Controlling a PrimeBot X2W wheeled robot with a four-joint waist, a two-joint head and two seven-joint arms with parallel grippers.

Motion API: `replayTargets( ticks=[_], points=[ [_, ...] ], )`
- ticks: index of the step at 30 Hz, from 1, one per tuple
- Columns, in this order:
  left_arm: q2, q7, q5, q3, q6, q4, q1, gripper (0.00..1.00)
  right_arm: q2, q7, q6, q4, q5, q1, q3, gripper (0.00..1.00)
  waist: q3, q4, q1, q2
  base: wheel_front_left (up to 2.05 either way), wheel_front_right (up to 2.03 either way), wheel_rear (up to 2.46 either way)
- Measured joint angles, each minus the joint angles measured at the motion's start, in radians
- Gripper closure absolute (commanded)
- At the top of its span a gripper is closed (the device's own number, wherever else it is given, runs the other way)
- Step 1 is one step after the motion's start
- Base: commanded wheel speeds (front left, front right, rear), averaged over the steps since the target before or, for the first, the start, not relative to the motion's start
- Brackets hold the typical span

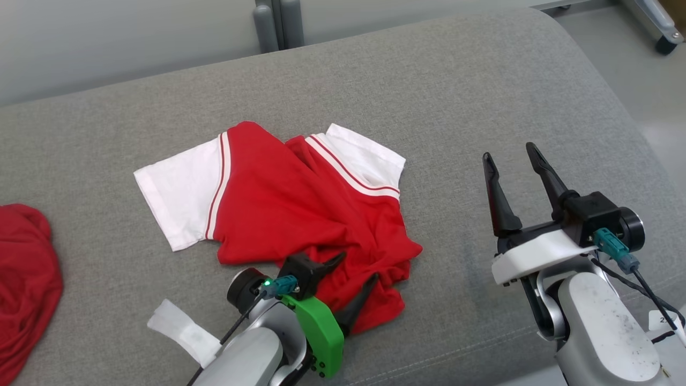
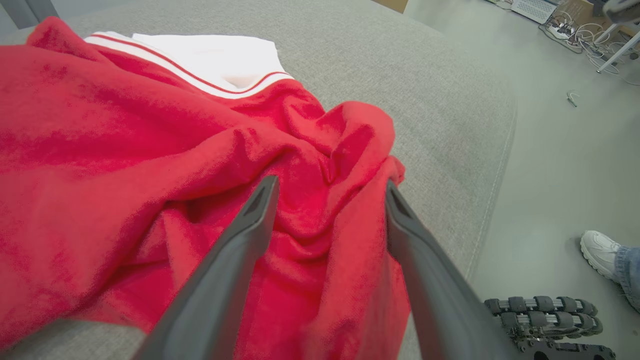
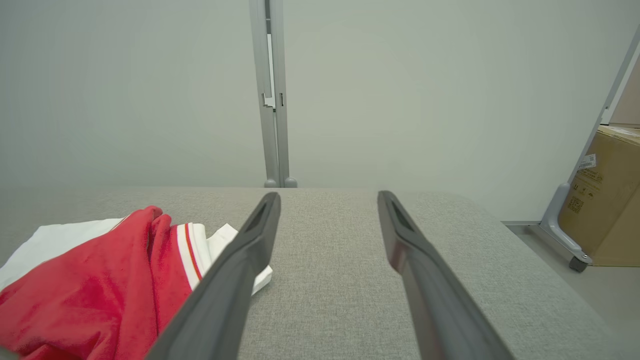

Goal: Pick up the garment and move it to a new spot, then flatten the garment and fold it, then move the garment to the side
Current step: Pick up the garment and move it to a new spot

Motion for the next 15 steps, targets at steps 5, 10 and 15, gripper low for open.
replayTargets(
  ticks=[5,10,15],
  points=[
    [0.0,-0.054,-0.039,0.046,0.037,-0.03,0.012,0.0,0.0,0.0,0.017,0.016,0.0,0.006,0.013,0.0,-0.023,0.021,0.0,0.0,0.0,0.0,0.0],
    [0.0,-0.096,-0.045,0.102,0.078,-0.054,0.022,0.0,-0.003,0.0,0.026,0.041,0.0,0.021,0.026,0.0,-0.042,0.042,0.0,0.0,0.0,0.0,0.0],
    [0.0,-0.109,-0.045,0.147,0.116,-0.067,0.035,0.0,-0.011,0.0,0.035,0.058,0.0,0.021,0.028,0.0,-0.052,0.067,0.0,0.0,0.0,0.0,0.0]
  ],
)
